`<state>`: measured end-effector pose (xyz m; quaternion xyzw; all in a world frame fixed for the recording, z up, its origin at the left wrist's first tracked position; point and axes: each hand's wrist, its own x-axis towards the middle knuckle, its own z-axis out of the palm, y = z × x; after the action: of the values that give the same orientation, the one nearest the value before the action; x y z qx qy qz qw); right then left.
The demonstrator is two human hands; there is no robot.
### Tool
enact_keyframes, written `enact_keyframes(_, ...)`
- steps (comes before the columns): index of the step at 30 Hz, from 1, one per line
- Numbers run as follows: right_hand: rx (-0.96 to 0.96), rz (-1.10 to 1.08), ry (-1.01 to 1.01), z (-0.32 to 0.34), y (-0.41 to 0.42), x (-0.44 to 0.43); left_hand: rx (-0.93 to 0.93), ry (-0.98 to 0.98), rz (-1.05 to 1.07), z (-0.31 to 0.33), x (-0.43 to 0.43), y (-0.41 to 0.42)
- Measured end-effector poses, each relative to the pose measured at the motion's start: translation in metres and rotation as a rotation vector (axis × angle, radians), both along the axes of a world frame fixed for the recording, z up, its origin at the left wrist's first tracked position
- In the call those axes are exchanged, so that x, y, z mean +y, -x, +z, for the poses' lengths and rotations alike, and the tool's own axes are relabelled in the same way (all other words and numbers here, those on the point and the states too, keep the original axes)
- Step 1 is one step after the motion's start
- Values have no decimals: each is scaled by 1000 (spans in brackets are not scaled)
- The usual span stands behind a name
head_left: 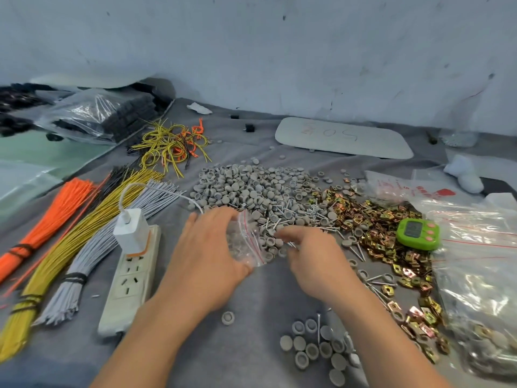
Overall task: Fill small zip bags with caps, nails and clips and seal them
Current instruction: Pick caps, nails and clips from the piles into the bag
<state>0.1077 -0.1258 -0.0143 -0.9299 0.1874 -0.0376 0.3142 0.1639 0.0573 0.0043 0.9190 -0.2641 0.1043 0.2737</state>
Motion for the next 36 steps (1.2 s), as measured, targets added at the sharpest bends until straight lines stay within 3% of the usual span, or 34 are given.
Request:
enact_keyframes(3,26,71,172,-10,-10,11,102,24,-24,0,6,-1)
enact_keyframes(9,92,-82,204,-14,-11,10,172,61,-102,-2,-1,0)
enact_keyframes(13,-12,-223,227,-9,0,7,208,18,-126,-5,-4,3)
enact_keyframes(17,-208,-240,8,7,15,-1,214,-9,-135,-5,-7,6)
enact_keyframes(21,-512,-64,-225,23,44,10,211,2,-137,-13,-10,16)
enact_keyframes(24,-528,24,-226,21,55,25,224,14,-210,-14,-21,24)
enact_keyframes(28,-511,-27,-110,17,46,27,169,-6,-257,-6,-33,25)
enact_keyframes(32,-476,49,-81,19,39,24,260,149,-262,1,-34,26)
enact_keyframes(36,-614,15,-275,27,33,25,268,232,-199,6,-31,23)
